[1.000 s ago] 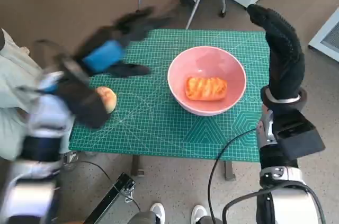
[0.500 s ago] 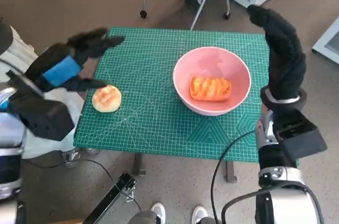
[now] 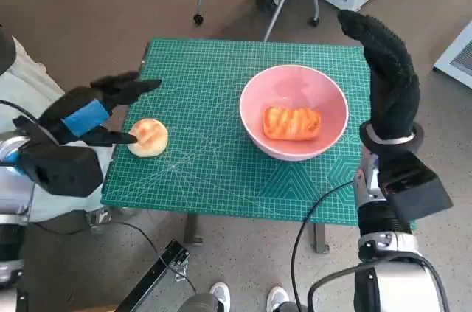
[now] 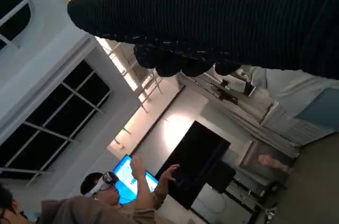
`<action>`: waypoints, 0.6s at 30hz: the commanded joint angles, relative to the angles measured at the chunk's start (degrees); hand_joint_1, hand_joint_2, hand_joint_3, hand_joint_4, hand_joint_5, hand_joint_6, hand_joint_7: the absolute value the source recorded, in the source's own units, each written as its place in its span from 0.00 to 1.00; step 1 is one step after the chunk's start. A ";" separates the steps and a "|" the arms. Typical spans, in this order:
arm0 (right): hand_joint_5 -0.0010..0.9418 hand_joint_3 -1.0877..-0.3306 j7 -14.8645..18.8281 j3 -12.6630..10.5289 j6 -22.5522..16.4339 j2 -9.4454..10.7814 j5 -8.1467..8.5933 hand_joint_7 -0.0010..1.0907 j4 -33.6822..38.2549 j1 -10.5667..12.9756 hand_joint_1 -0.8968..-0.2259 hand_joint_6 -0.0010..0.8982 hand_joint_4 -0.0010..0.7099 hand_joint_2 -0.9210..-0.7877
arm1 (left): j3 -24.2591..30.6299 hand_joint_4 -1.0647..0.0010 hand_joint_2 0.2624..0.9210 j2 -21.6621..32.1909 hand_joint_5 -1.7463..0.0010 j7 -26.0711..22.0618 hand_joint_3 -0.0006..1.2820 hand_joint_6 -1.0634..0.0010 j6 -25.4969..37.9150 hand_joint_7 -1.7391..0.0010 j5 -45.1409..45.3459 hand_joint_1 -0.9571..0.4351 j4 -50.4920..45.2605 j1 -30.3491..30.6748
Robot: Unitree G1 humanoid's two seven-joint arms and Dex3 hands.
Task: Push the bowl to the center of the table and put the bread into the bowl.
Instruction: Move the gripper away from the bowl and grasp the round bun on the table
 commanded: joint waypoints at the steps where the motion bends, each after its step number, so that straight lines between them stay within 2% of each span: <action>1: 0.00 0.54 0.13 -0.28 0.18 -0.36 -0.25 0.74 0.68 0.76 0.47 0.03 0.47 0.00 | -2.75 0.78 0.82 -1.61 1.00 0.32 0.00 0.67 1.23 0.98 2.62 0.58 4.47 -2.40; 11: 0.00 0.53 0.58 -0.14 0.64 -0.59 0.29 0.75 -0.60 1.13 0.46 0.03 0.47 0.00 | -8.72 0.81 0.83 -5.26 1.00 0.42 0.00 0.69 4.56 0.99 8.02 0.59 17.34 -8.68; 18: 0.00 0.53 0.57 -0.10 0.93 -0.65 0.37 0.75 -1.42 1.50 0.50 0.03 0.46 0.00 | -13.14 0.78 0.85 -7.71 0.99 1.65 0.01 0.68 6.25 0.99 12.11 0.60 27.32 -13.03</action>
